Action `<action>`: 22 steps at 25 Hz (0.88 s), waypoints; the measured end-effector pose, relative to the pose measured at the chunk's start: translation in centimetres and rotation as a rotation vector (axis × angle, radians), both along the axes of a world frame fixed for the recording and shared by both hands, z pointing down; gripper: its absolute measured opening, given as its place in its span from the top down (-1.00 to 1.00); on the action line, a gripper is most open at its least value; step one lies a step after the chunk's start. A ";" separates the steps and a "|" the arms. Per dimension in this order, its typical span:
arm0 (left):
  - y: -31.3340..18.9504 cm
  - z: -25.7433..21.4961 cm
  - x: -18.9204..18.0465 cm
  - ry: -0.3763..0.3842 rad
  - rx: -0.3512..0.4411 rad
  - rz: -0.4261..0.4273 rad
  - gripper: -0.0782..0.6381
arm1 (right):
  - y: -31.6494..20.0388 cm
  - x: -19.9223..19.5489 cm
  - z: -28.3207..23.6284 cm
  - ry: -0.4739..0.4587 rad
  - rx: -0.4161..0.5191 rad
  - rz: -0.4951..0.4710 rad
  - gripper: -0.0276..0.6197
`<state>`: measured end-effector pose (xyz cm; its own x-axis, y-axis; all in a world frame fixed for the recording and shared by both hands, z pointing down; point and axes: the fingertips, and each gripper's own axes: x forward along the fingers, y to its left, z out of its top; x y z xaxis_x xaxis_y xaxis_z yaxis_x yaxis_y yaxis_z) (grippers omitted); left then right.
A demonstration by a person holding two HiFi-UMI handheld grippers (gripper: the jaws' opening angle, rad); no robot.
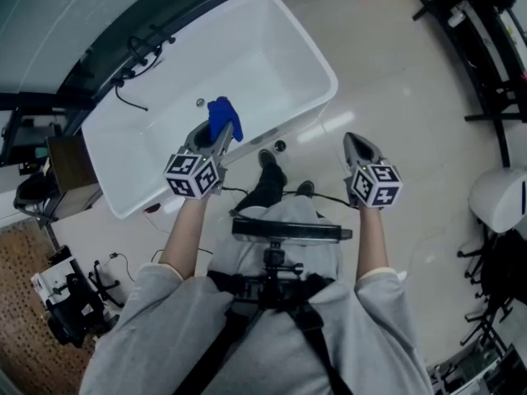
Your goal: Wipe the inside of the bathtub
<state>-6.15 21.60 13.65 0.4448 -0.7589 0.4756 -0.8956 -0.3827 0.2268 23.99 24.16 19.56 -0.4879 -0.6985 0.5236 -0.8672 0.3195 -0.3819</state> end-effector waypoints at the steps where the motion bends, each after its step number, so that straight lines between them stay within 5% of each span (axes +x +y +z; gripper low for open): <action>1: -0.6 0.2 0.0 0.004 -0.002 0.007 0.40 | -0.5 -0.2 0.0 0.003 -0.003 0.002 0.89; 22: -10.3 3.3 -6.6 0.098 -0.040 0.032 0.40 | -12.0 -9.7 -0.1 0.127 -0.010 -0.051 0.89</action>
